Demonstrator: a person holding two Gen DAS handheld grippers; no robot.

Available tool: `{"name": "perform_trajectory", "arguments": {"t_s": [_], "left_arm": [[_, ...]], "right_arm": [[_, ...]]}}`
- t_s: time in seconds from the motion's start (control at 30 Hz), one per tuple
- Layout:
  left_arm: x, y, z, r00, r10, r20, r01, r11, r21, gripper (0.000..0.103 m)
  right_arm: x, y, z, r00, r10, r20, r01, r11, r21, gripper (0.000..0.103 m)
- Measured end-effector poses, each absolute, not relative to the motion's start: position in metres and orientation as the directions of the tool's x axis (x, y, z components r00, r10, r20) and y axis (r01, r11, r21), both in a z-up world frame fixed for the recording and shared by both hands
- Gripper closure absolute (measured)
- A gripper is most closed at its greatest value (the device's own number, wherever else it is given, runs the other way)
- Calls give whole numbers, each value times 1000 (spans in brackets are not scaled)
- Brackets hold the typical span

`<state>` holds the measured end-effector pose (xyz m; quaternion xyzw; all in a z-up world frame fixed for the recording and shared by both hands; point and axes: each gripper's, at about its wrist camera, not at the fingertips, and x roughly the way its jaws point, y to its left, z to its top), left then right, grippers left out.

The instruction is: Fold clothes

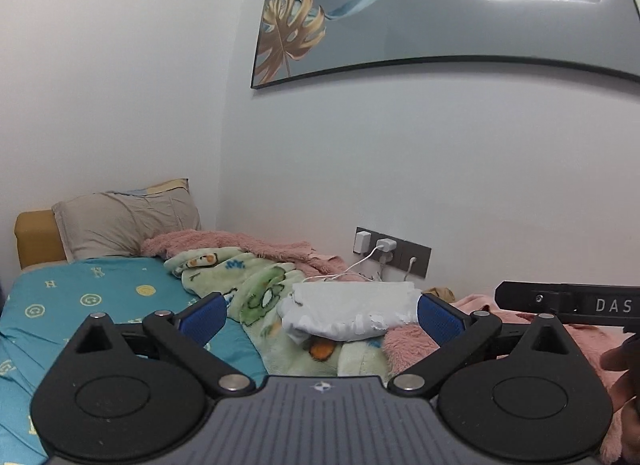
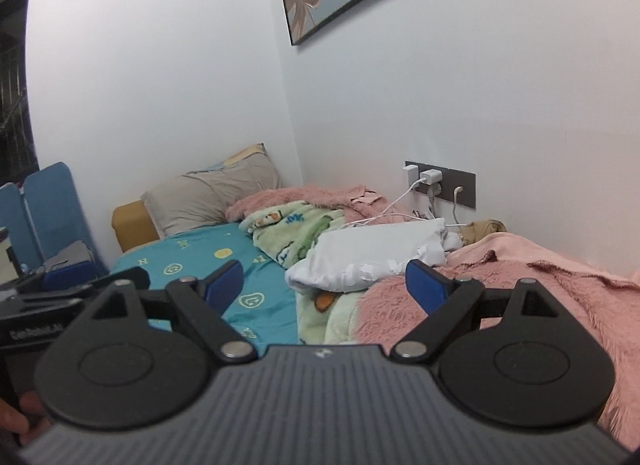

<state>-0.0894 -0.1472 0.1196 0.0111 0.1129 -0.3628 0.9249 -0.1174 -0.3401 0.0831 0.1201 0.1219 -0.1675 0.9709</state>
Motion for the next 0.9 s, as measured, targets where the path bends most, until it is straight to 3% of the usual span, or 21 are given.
{"name": "perform_trajectory", "arguments": {"t_s": [0.43, 0.9], "left_arm": [[-89, -133, 107, 733, -643, -222, 652, 757, -42, 0], [-73, -133, 86, 717, -645, -263, 658, 751, -50, 0]], "right_arm": [[-112, -316, 67, 913, -339, -228, 373, 919, 129, 13], [-94, -317, 45, 889, -376, -261, 406, 911, 70, 13]]}}
